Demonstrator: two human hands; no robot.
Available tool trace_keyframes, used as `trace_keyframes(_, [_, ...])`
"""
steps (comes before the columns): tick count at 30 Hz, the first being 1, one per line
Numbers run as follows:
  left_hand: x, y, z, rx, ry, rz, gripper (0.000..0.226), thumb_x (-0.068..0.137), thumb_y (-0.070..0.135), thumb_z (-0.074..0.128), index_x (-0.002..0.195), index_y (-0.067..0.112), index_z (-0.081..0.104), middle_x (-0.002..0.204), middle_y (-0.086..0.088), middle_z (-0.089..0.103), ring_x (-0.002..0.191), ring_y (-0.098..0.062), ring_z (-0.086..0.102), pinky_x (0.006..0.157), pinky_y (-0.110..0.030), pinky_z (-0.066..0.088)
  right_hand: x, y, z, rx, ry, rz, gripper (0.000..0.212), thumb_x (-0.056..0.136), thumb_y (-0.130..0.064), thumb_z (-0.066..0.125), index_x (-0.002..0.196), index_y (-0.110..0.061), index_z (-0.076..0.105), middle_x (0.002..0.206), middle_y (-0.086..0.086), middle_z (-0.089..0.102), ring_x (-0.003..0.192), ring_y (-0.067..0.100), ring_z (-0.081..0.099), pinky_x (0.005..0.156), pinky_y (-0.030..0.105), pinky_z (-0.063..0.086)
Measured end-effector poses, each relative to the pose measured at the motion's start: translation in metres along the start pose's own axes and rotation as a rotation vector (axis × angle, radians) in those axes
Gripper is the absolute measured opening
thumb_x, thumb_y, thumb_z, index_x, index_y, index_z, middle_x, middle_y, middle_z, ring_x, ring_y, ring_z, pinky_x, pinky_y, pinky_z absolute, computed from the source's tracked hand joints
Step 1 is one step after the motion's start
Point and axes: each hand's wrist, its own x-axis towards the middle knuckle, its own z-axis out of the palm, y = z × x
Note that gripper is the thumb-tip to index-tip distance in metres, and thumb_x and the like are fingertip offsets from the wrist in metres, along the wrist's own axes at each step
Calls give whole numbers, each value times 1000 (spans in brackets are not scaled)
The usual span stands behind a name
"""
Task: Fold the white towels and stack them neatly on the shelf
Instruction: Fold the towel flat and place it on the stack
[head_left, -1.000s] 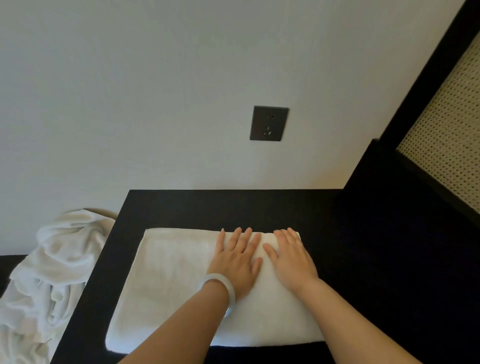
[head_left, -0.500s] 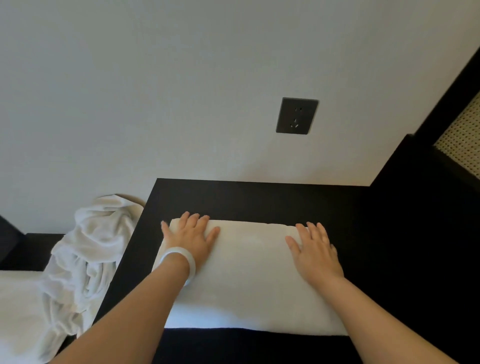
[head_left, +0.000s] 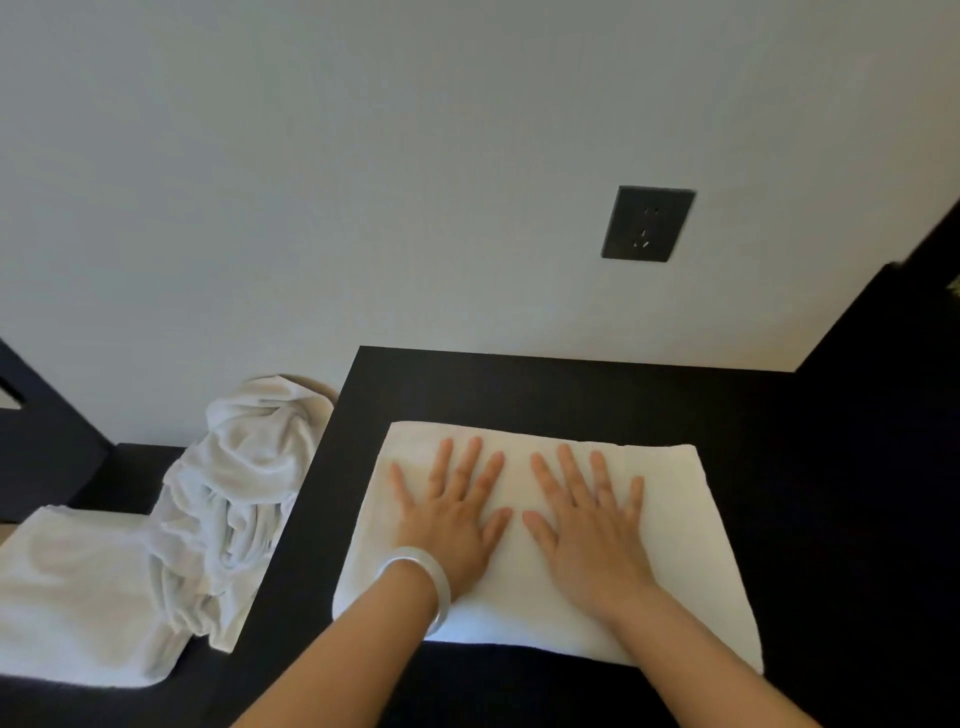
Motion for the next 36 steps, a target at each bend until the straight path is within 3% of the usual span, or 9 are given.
trace_keyframes(6, [-4,-22,4,-15,7,-135,77,69,62,-29,143,39,-35,155,6,-37,145,-22,-29,113,-69,9,-11,68,2,-33,58,262,68,90,-65,-5,150,-37,-19,163,-7,-15,147,15,-22,119,56,-9])
trace_keyframes(10, [-4,-20,-1,-39,-24,-138,88,52,65,-50,136,39,-43,152,7,-41,145,-22,-29,114,-66,12,-12,75,-10,139,-9,276,66,99,-59,16,154,-36,-13,162,-11,-18,147,13,-22,120,53,-1])
trace_keyframes(12, [-3,-23,-8,-78,-52,-121,82,65,72,-36,141,41,-36,153,8,-38,146,-21,-27,114,-65,10,-12,78,-18,333,2,278,70,101,-51,34,155,-36,-7,164,-11,-9,151,14,-9,121,49,5])
trace_keyframes(14, [-6,-33,-15,-174,-108,-90,66,94,65,5,150,41,-19,157,9,-31,148,-21,-21,115,-62,11,-17,88,-28,602,90,352,79,98,-33,55,156,-34,2,164,-7,6,151,18,8,121,47,15])
trace_keyframes(18, [-26,-57,-21,-611,14,-196,65,99,35,51,153,27,17,163,1,3,147,-25,18,118,-46,26,-29,112,-29,741,54,743,75,92,-29,64,154,-26,22,150,9,37,131,31,44,103,50,44])
trace_keyframes(22, [-34,-68,-20,-827,-52,-549,62,96,38,54,148,14,28,142,-14,42,120,-34,51,100,-46,44,-33,118,-38,1147,-238,824,41,94,-29,61,130,-13,50,109,14,65,95,31,65,77,47,52])
trace_keyframes(26, [-32,-70,-27,-1000,-102,-689,62,96,40,54,142,4,33,130,-16,52,105,-30,52,89,-40,42,-29,117,-49,1329,-237,831,33,89,-24,68,118,-11,58,103,17,72,94,37,68,86,55,52])
trace_keyframes(30, [-40,-79,-31,-1264,-111,-800,72,80,57,66,129,5,51,113,-13,64,102,-34,61,100,-49,45,-26,109,-49,1372,-261,809,34,87,-21,71,117,-11,61,101,18,73,94,40,69,92,60,49])
trace_keyframes(36, [-78,-87,-29,-1608,-5,-913,20,88,29,67,100,13,64,95,-14,69,91,-34,62,91,-47,48,-4,71,-55,1300,-245,662,43,85,-24,72,125,-17,57,110,11,67,100,35,65,96,59,47])
